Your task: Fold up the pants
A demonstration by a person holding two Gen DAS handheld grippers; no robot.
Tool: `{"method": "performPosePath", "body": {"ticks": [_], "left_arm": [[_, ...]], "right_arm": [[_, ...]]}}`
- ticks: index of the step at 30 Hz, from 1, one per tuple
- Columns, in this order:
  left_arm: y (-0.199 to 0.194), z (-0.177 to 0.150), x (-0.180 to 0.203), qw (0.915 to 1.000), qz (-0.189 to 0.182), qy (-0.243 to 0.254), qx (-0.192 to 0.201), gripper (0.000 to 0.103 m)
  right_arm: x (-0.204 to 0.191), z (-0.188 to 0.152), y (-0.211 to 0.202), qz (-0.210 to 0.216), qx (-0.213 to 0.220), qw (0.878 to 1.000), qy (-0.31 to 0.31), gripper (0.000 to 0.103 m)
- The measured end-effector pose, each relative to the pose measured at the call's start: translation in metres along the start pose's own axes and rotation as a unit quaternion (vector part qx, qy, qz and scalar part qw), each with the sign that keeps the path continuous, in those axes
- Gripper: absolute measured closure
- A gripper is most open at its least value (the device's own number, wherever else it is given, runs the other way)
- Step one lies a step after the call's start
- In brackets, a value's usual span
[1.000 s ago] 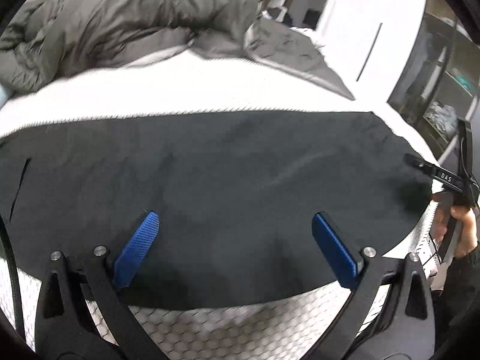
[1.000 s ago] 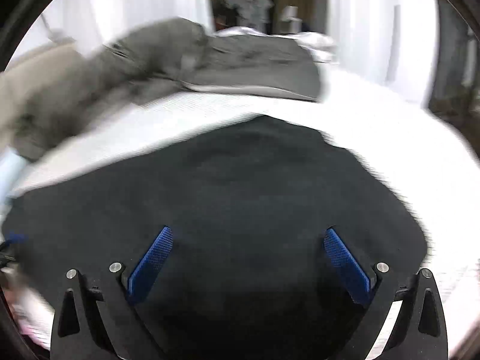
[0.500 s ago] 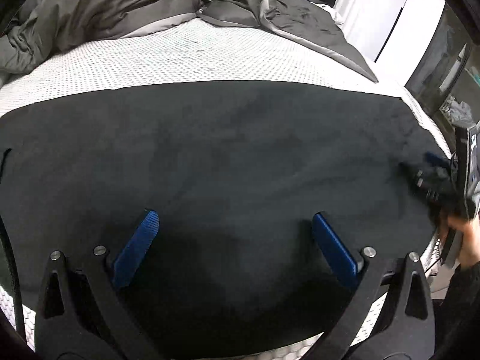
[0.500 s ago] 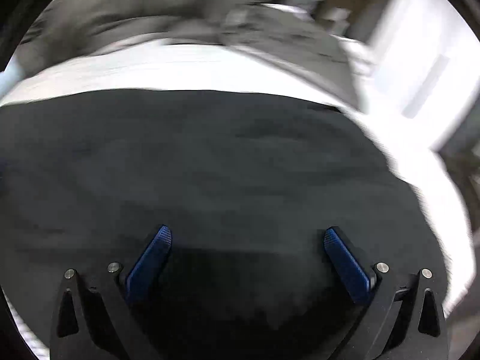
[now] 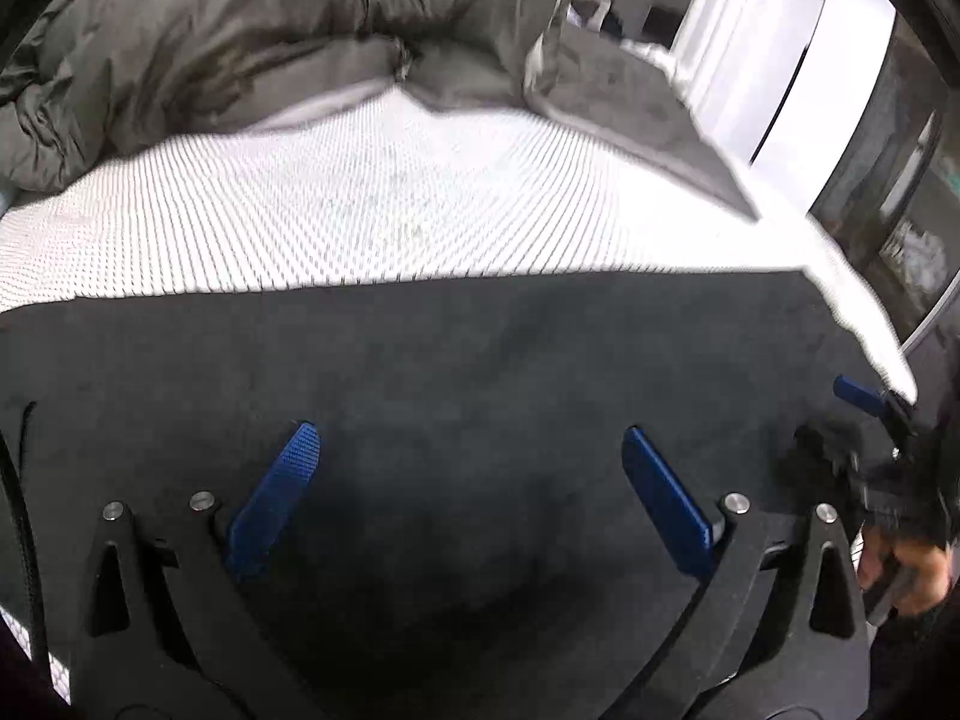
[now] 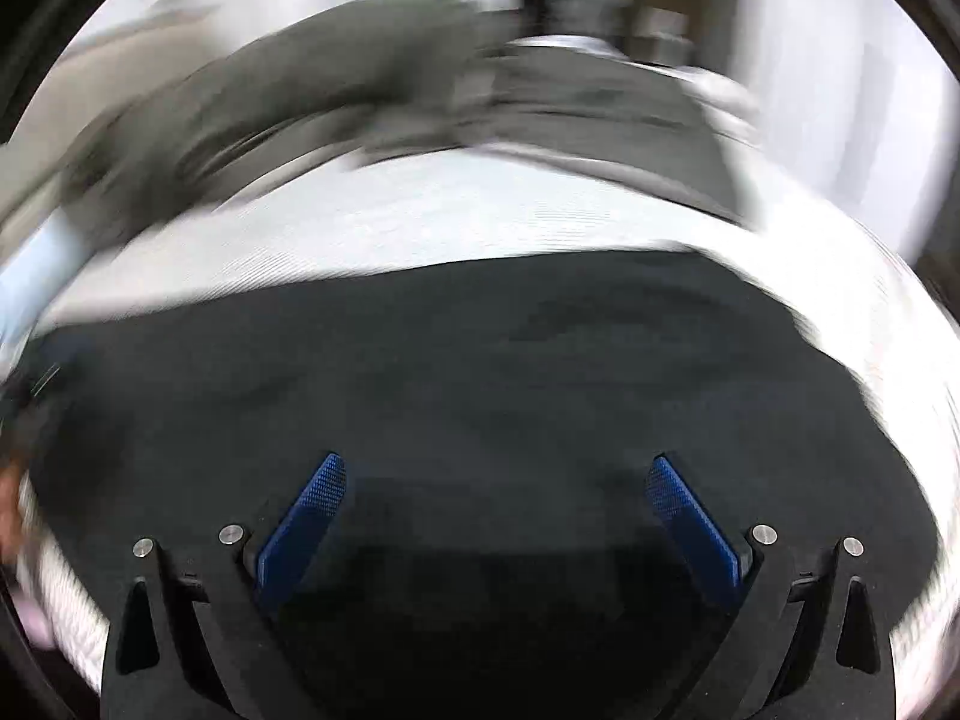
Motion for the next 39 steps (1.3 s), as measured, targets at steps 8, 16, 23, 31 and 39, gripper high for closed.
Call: {"method": "performPosePath", "body": {"ticks": [8, 16, 23, 31, 39], "left_arm": [[0.024, -0.019, -0.041, 0.9983, 0.049, -0.001, -0.030, 0.003], [0.018, -0.017, -0.041, 0.9984, 0.050, 0.004, -0.024, 0.003], [-0.001, 0.014, -0.023, 0.9990, 0.040, 0.022, -0.003, 0.003], [0.054, 0.027, -0.050, 0.9954, 0.064, -0.007, -0.071, 0.003], [0.053, 0.025, -0.056, 0.9964, 0.062, 0.013, -0.057, 0.003]], "right_arm": [[0.019, 0.019, 0.034, -0.084, -0.039, 0.995, -0.032, 0.001], [0.140, 0.010, 0.034, -0.191, -0.047, 0.972, 0.125, 0.001], [0.040, 0.048, 0.020, -0.050, -0.006, 0.998, 0.037, 0.001], [-0.055, 0.041, 0.080, -0.003, -0.080, 0.994, -0.080, 0.001], [0.131, 0.023, 0.063, -0.133, -0.072, 0.977, 0.149, 0.001]]}}
Point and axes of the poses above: each gripper's, at about its wrist camera, not at the fingertips, and y roughly the way its jaws point, x to its right, z to its top, the point moved 5 cm from there along y, roughly the way its jaws point, and after that the axes turned 3 degrees about -y, right-handed, at the moved point
